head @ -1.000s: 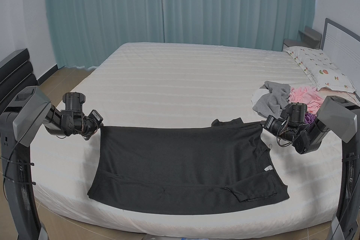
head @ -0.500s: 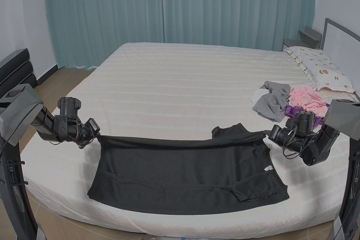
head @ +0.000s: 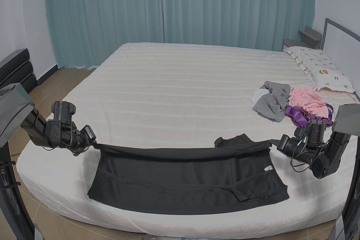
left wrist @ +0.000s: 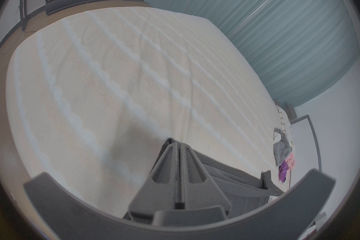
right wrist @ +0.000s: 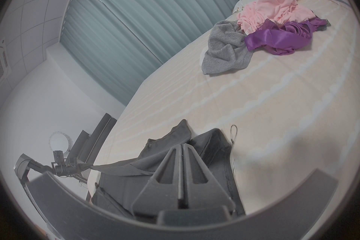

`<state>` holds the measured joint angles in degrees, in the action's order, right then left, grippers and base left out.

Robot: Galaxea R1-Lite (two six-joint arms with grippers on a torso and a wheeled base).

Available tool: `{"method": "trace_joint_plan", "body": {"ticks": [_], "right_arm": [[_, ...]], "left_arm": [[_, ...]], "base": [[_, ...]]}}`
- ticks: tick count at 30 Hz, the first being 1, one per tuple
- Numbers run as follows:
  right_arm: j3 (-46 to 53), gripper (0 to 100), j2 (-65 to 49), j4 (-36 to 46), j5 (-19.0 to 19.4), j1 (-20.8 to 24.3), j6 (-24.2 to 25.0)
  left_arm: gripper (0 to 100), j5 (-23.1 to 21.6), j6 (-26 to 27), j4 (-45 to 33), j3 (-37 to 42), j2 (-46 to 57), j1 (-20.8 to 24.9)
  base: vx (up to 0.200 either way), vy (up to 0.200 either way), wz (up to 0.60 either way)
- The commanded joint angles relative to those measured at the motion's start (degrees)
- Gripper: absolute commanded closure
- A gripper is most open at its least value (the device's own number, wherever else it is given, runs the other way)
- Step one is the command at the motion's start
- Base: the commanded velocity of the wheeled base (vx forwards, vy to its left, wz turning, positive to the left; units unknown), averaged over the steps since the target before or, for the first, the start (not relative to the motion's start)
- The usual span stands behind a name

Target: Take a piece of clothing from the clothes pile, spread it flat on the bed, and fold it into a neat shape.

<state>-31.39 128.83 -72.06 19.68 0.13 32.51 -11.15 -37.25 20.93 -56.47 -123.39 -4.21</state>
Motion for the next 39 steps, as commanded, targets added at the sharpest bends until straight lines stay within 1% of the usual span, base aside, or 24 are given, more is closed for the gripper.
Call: {"method": "trace_joint_plan", "body": {"ticks": [1,5,9,12,17,18,21,27,37,38,39], "right_arm": [[5.3,100,0.0,-2.9,1.9,-0.9,-0.3],[8.8,100,1.3,-5.9,2.6,-1.2,-0.7],[11.4,100,2.4,-9.6,3.3,-1.5,-0.8],[12.7,100,3.4,-10.8,3.4,-1.9,-0.9],[14.3,100,6.1,-13.4,3.4,-1.9,-2.8],[15.1,100,7.5,-15.3,3.4,-2.1,-3.4],[16.4,100,9.3,-17.7,3.4,-2.1,-3.7],[16.0,100,9.9,-17.7,3.4,-2.0,-4.0],[16.2,100,9.7,-17.7,3.4,-1.6,-4.0],[16.0,0,9.5,-17.8,3.4,-1.7,-3.9],[15.8,0,9.2,-17.8,3.4,-1.8,-3.9]], "left_arm": [[100,0.0,1.4,0.1,4.5,2.3,0.0],[100,-0.1,3.2,0.2,8.0,2.3,0.0],[100,-0.2,3.2,1.1,10.2,3.6,-0.2],[100,-0.2,3.3,1.8,11.8,4.1,-0.1],[100,-0.2,4.4,3.0,14.6,4.0,0.6],[100,-0.1,5.4,3.6,15.8,3.9,0.6],[100,-0.2,5.6,4.2,16.9,3.9,0.5],[100,-0.2,5.6,5.8,17.7,3.4,0.6],[100,-0.3,5.6,5.9,18.7,3.4,0.7],[0,-0.3,5.6,5.9,18.7,3.6,0.7],[0,-0.3,5.5,5.9,18.7,3.9,0.7]], "base": [[0.0,0.0,0.0],[0.0,0.0,0.0],[0.0,0.0,0.0],[0.0,0.0,0.0],[0.0,0.0,0.0],[0.0,0.0,0.0],[0.0,0.0,0.0],[0.0,0.0,0.0],[0.0,0.0,0.0],[0.0,0.0,0.0],[0.0,0.0,0.0]]}}
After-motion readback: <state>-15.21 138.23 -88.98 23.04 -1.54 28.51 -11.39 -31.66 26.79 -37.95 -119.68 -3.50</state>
